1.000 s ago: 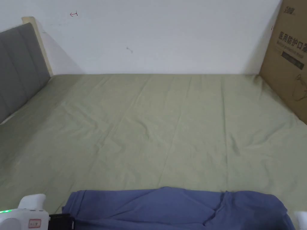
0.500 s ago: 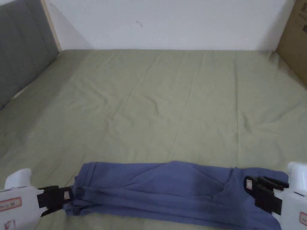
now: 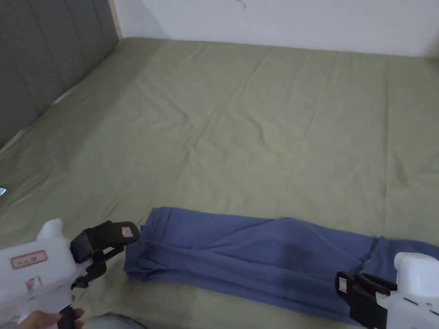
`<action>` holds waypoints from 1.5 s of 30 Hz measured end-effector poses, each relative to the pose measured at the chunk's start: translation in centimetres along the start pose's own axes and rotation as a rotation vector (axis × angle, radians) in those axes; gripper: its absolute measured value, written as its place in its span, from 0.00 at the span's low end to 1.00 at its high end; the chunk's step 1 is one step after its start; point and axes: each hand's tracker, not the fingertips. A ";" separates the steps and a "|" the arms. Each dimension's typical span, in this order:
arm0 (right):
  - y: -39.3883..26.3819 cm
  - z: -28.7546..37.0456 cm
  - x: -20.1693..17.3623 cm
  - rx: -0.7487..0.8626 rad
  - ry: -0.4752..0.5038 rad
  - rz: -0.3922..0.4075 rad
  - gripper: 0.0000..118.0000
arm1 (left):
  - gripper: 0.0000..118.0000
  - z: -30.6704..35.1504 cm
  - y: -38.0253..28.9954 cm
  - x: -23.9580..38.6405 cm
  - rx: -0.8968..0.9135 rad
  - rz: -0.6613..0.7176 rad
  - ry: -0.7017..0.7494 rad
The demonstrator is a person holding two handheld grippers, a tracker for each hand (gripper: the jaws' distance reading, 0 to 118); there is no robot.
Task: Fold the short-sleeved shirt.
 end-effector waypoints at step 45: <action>-2.6 7.5 7.0 0.113 -0.048 -0.205 0.00 | 0.07 -19.2 -16.9 27.6 -0.391 -0.887 -0.002</action>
